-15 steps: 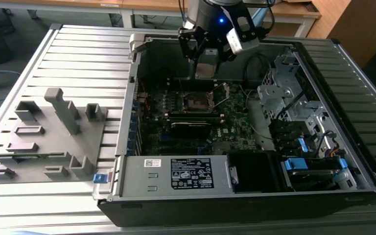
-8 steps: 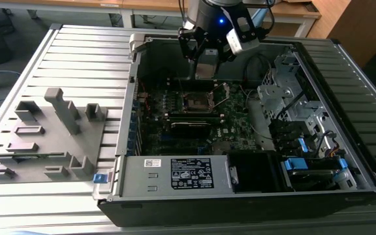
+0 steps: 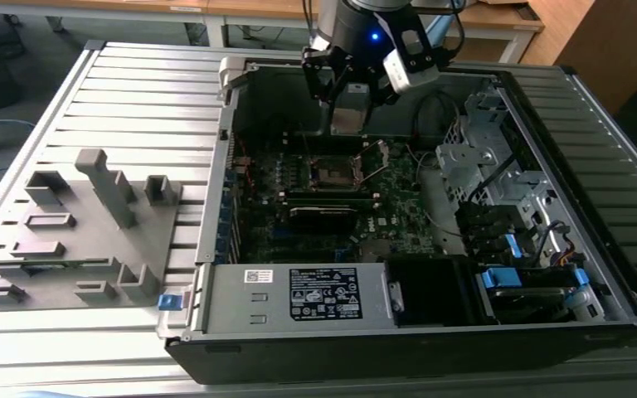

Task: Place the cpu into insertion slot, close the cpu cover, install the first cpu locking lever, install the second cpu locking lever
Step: 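Place the cpu into insertion slot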

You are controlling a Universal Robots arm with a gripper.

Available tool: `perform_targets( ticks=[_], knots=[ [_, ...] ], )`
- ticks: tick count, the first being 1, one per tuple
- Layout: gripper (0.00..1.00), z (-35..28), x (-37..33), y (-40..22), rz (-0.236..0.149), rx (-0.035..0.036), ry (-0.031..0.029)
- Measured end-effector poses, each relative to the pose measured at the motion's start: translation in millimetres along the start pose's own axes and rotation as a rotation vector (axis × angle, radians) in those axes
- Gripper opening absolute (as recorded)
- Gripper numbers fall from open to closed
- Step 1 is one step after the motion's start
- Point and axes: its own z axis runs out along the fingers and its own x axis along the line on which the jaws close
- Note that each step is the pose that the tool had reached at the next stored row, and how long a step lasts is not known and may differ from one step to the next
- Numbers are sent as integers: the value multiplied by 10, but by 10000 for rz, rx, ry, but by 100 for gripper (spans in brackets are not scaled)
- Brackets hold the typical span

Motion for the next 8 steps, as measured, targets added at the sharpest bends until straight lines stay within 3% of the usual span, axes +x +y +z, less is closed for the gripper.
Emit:
perform_targets(
  ticks=[8],
  knots=[
    [54, 6, 0, 0, 0, -4, -2]
  ],
)
